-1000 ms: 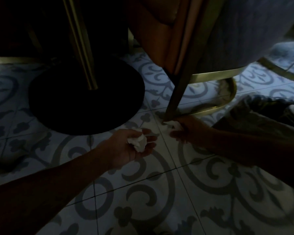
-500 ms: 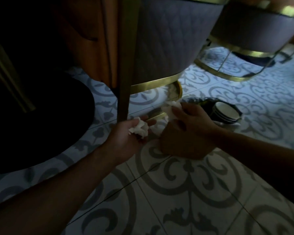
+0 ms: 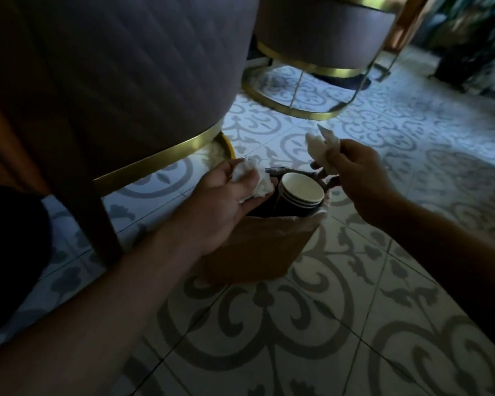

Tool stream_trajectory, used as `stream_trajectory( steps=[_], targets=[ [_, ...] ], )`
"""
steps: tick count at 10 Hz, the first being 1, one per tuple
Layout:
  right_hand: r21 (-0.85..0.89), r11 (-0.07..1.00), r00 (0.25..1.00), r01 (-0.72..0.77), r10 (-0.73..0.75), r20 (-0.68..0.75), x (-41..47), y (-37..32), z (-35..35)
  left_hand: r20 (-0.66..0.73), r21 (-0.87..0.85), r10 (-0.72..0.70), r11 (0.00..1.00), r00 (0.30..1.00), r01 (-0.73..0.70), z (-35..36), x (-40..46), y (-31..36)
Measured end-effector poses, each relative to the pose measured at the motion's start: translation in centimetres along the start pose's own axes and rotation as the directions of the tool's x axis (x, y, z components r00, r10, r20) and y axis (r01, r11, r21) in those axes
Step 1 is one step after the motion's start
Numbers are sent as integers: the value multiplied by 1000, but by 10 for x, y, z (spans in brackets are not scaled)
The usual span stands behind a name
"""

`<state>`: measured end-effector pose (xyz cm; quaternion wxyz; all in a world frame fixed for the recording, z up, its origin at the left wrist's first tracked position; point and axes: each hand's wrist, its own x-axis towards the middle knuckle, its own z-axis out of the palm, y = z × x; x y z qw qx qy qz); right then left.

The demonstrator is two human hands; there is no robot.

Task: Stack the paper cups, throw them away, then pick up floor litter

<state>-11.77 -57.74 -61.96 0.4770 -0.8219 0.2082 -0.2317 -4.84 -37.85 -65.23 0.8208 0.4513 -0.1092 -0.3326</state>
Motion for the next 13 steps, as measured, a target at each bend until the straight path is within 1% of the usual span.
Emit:
stream_trajectory(
  steps=[1, 2, 3, 5, 6, 7, 8, 9, 10, 11, 12, 13],
  targets=[
    [-3, 1000, 996, -24, 23, -83, 13, 15, -2, -39, 100, 8, 995, 999, -4, 9, 18, -5],
    [-77, 996, 985, -33, 19, -172, 22, 28, 4, -119, 255, 61, 967, 991, -29, 19, 36, -10],
    [-118, 993, 974, -20, -8, -228, 27, 35, 5, -137, 361, 109, 931, 985, -52, 33, 55, -14],
    [-122, 991, 972, -55, 25, -235, 28, 49, 0, -71, 492, 185, 861, 980, -127, 51, 85, -25],
    [-176, 984, 976, -38, -2, -219, 25, 51, -5, -30, 579, 203, 802, 979, -149, 53, 94, -34],
    [-229, 973, 981, -14, -31, -190, 24, 53, -9, 18, 690, 245, 698, 969, -190, 53, 99, -40],
    [-234, 972, 981, -27, -20, -195, 23, 54, -10, 36, 712, 254, 672, 967, -203, 52, 103, -41],
    [-188, 981, 985, -44, 11, -174, 21, 55, -8, 43, 711, 237, 676, 971, -196, 49, 103, -40],
    [-220, 974, 986, -52, 15, -167, 20, 57, -6, 60, 708, 233, 676, 971, -206, 45, 103, -36],
    [-221, 973, 982, -62, 20, -186, 19, 56, -5, 54, 716, 255, 664, 965, -216, 40, 101, -30],
    [-186, 981, 976, -59, 18, -217, 20, 52, -4, 56, 751, 323, 610, 945, -253, 33, 96, -25],
    [-227, 974, 973, -24, -29, -230, 20, 42, 4, 42, 755, 368, 597, 929, -270, 28, 87, -20]
  ],
)
